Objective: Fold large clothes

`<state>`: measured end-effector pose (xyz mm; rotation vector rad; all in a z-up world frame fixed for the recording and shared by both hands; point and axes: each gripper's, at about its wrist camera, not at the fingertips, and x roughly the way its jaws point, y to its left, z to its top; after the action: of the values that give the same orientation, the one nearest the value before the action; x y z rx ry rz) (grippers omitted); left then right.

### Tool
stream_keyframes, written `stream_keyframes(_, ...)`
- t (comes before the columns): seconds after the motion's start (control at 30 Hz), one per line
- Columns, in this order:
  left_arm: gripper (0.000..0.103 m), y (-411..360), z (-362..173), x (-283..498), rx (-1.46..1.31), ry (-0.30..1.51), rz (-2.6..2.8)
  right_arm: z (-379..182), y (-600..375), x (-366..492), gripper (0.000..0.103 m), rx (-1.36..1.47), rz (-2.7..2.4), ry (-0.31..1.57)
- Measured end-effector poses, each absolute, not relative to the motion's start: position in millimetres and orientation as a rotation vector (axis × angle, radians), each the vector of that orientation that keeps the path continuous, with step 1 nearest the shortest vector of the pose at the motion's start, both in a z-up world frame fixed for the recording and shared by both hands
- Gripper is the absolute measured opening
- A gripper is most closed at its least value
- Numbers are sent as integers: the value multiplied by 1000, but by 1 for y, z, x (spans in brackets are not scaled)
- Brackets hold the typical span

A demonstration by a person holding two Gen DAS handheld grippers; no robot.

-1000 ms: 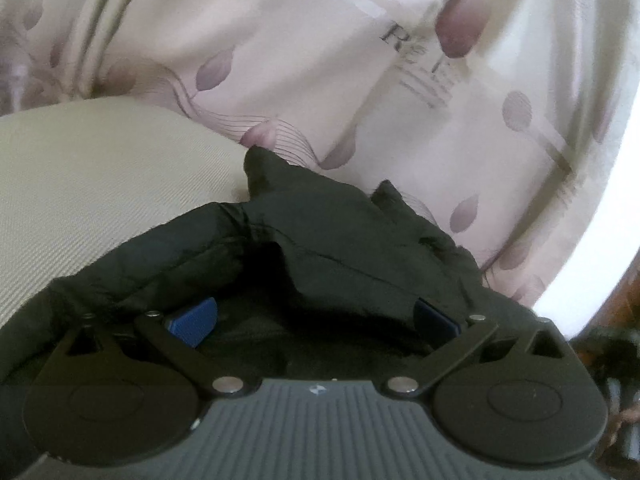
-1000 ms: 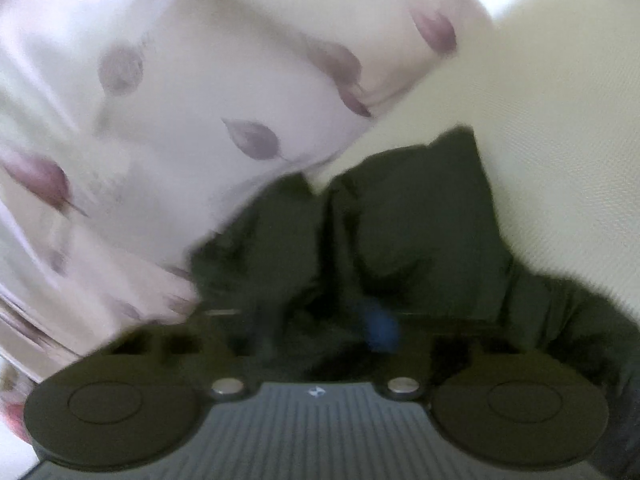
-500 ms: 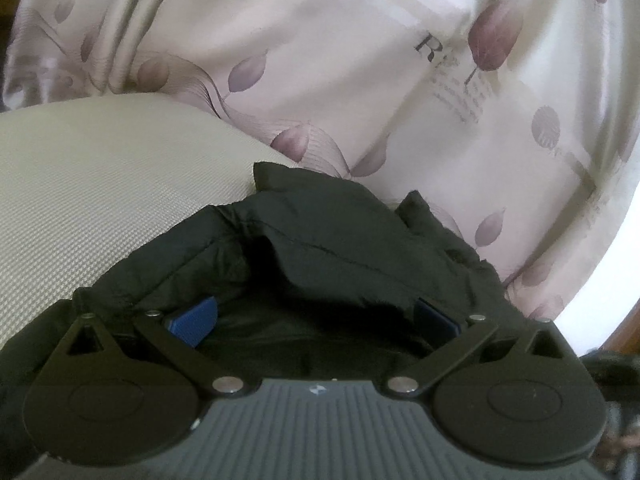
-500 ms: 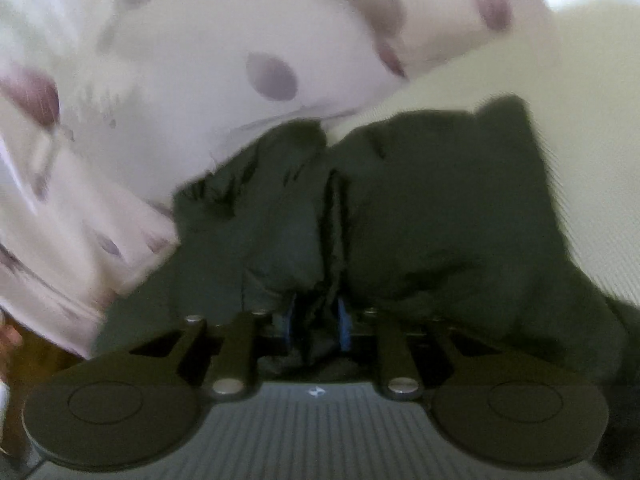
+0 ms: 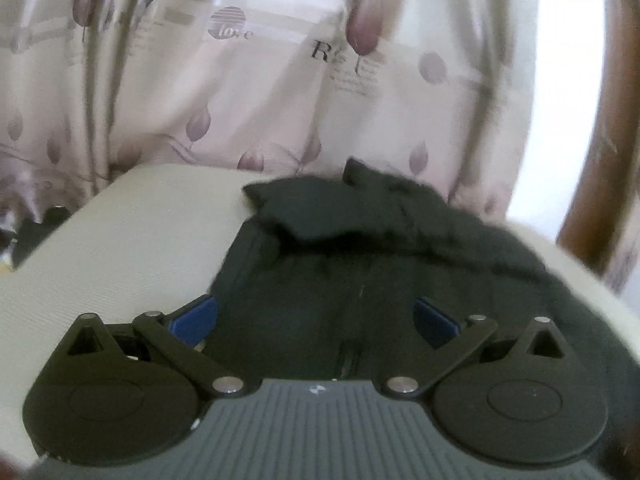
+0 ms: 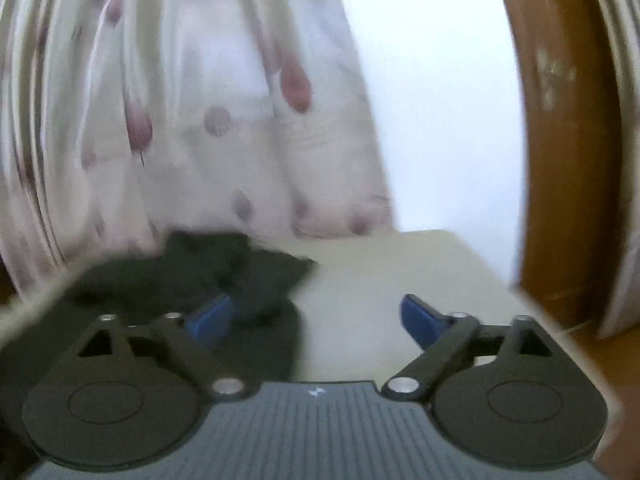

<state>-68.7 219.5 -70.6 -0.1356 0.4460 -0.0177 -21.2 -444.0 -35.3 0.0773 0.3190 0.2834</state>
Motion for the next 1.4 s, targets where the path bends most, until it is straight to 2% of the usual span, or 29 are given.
stream_keyframes(0.1,103,230,-83,-105,-87,491,3,-54,-456,-56,101,97,268,435)
stream_keyframes(0.2,99,251,-97,-126,-211,560,-24,-86,-461,-71,101,263,332,531)
stream_keyframes(0.4,95,276,-113,-143,-382,597,-69,-152,-450,-49,101,618,411,662)
stream_keyframes(0.73,94,260,-145,-125,-449,675,-178,-188,-397,-17,100,751,512,766)
stream_keyframes(0.77,90,258,-150,-121,-463,689,-194,-188,-393,-16,99,736,504,769)
stream_keyframes(0.8,79,257,-153,-117,-475,708,-218,-188,-390,-16,83,717,490,771)
stream_keyframes(0.83,70,255,-156,-113,-469,733,-237,-189,-389,-16,47,697,480,781)
stream_keyframes(0.87,51,252,-157,-110,-449,750,-241,-189,-383,-15,38,679,482,798)
stream_keyframes(0.97,21,256,-153,-111,-484,732,-260,-182,-373,-21,27,624,491,771)
stream_keyframes(1.0,16,257,-149,-114,-493,715,-261,-179,-373,-23,23,624,496,762)
stream_keyframes(1.1,13,258,-124,-129,-510,607,-252,-162,-379,-30,19,700,545,690)
stream_keyframes(1.4,12,250,-51,-164,-525,380,-317,-105,-385,-60,19,760,660,540)
